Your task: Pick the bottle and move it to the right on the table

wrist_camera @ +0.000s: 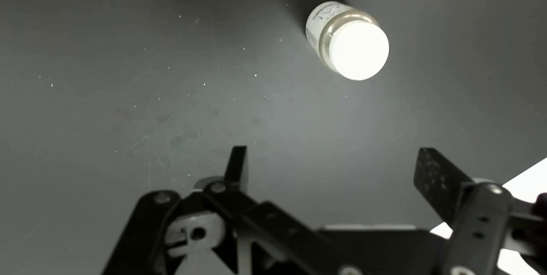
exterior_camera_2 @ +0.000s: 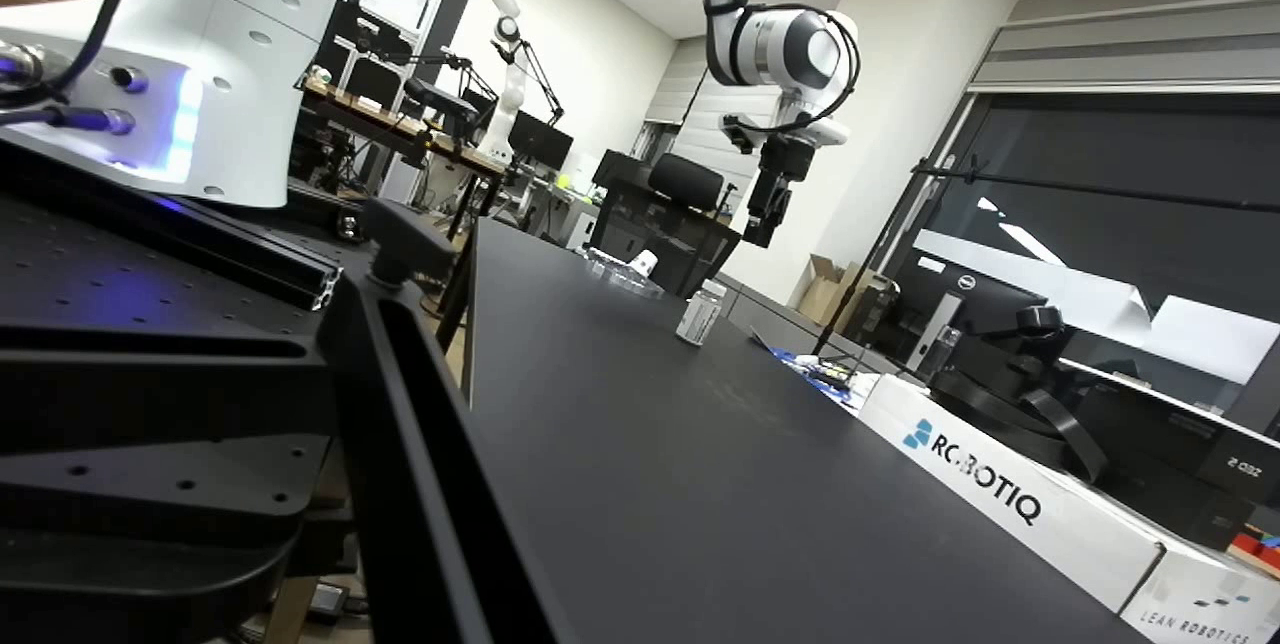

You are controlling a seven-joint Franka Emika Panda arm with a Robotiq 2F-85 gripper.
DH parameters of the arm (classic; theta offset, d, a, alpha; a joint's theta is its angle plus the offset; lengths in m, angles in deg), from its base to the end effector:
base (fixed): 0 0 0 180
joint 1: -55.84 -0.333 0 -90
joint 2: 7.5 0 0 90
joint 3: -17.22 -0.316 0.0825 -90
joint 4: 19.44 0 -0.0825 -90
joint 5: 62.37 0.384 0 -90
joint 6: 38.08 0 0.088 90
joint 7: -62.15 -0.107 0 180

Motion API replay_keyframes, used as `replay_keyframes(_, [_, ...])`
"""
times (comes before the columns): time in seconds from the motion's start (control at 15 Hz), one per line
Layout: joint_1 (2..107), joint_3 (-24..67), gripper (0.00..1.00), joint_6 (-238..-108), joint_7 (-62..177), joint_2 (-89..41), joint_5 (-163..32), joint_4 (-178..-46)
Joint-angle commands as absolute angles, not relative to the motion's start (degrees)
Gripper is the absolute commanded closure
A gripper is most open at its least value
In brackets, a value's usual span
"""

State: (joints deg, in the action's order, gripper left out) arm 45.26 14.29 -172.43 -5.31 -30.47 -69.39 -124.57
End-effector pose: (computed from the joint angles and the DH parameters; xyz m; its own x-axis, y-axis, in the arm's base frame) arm 0.6345 0.1481 0.3233 0.6410 -0.7594 0.1115 -0.7573 -0.6494 -0.0694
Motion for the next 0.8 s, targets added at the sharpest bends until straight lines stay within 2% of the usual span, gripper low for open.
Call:
replay_keyframes(0.0, [44.51,14.65,0.0,-174.2,-4.63,-32.28,-66.48,-123.43])
replay_keyframes(0.33, [43.95,14.07,0.0,-179.36,0.64,-34.88,-64.79,-122.8])
replay_keyframes(0.73, [43.17,13.89,0.0,-179.64,5.65,-37.04,-61.59,-122.24])
